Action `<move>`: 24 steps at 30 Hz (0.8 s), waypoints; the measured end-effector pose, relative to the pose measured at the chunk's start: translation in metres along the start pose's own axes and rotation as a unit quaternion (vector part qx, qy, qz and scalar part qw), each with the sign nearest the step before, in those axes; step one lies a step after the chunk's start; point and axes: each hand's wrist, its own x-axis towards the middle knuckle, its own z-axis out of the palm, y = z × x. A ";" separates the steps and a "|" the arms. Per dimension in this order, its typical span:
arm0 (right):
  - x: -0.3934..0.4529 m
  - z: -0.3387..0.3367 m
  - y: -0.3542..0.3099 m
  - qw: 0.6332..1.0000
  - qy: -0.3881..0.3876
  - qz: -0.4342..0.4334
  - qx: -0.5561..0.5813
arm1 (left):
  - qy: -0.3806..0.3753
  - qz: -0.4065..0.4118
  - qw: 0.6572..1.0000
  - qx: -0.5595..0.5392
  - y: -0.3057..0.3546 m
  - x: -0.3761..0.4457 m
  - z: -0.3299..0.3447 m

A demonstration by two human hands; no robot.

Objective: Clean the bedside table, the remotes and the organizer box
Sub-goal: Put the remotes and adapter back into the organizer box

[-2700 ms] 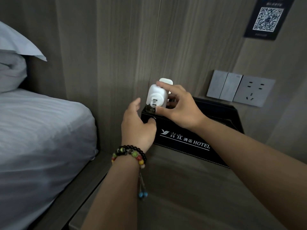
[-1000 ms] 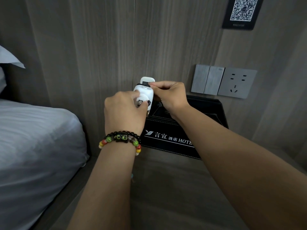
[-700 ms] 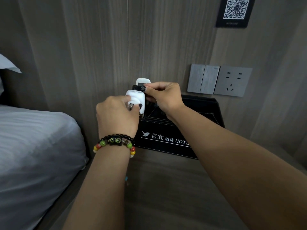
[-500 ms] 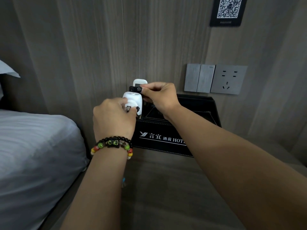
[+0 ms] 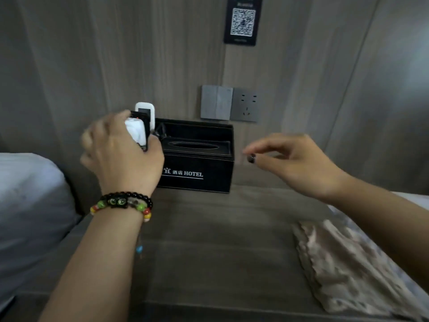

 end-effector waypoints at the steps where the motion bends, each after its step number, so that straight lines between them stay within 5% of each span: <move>1: -0.022 -0.013 0.005 0.999 0.024 0.021 0.000 | -0.027 0.008 0.999 -0.022 0.010 -0.012 0.001; 8: -0.137 -0.042 0.057 0.942 0.279 0.186 -0.002 | -0.242 0.139 0.954 -0.110 0.088 -0.122 0.006; 14: -0.162 -0.040 0.086 0.919 0.258 0.288 -0.078 | -0.449 0.040 0.893 0.007 0.115 -0.172 0.038; 19: -0.162 -0.029 0.101 0.903 0.254 0.322 -0.132 | -0.450 -0.025 0.893 0.014 0.133 -0.186 0.063; 24: -0.157 -0.029 0.100 0.921 0.286 0.253 -0.079 | -0.372 -0.004 0.928 -0.022 0.133 -0.187 0.059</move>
